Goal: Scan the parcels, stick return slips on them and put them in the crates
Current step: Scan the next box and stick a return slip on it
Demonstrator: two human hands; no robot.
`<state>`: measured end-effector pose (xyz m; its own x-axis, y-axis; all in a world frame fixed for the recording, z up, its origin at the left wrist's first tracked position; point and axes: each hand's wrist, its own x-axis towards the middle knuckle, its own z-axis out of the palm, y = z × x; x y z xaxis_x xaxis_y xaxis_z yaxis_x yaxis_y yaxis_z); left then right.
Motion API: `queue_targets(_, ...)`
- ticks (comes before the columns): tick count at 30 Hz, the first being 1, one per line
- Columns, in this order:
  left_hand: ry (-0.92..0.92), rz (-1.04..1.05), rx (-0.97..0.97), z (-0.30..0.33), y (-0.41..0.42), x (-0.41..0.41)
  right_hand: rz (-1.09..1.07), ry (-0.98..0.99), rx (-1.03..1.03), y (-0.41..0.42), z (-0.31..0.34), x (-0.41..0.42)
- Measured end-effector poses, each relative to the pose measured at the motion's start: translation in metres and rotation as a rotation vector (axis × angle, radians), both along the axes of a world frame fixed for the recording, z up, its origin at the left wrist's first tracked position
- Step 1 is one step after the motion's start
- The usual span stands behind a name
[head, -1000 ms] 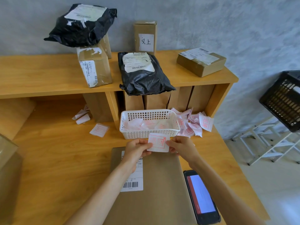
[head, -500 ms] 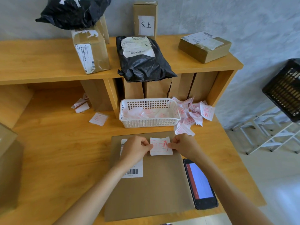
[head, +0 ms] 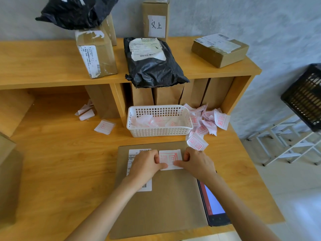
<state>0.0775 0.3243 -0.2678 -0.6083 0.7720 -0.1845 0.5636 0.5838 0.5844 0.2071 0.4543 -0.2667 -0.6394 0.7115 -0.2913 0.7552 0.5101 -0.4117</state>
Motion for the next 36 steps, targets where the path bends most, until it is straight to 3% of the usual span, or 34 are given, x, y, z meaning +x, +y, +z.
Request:
queue_targets(5, -0.184, -0.063, 0.014, -0.001, -0.004, -0.014, 0.019, 0.007, -0.080, 0.010, -0.001, 0.006)
queue_targets(8, -0.181, -0.136, 0.065, -0.002, -0.011, -0.017, 0.023, 0.037, -0.036, 0.010, 0.000, 0.012)
queue_targets(13, 0.357, -0.323, 0.275, -0.020, -0.014, -0.004, 0.268, 0.318, 0.491, -0.008, -0.018, 0.010)
queue_targets(15, 0.481, -0.394, 0.249, -0.034, -0.013, 0.002, 0.372, 0.342, 0.563, -0.015, -0.030, 0.008)
queue_targets(21, 0.514, -0.394, -0.008, -0.046, -0.015, 0.007, 0.470, 0.162, 0.445, -0.025, -0.046, 0.011)
queue_targets(25, 0.461, -0.370, -0.093, -0.043, -0.017, 0.004, 0.405, 0.062, 0.366, -0.024, -0.047, 0.015)
queue_targets(36, 0.428, -0.266, -0.184, -0.045, -0.022, 0.003, 0.208, 0.083, 0.120, -0.030, -0.043, 0.019)
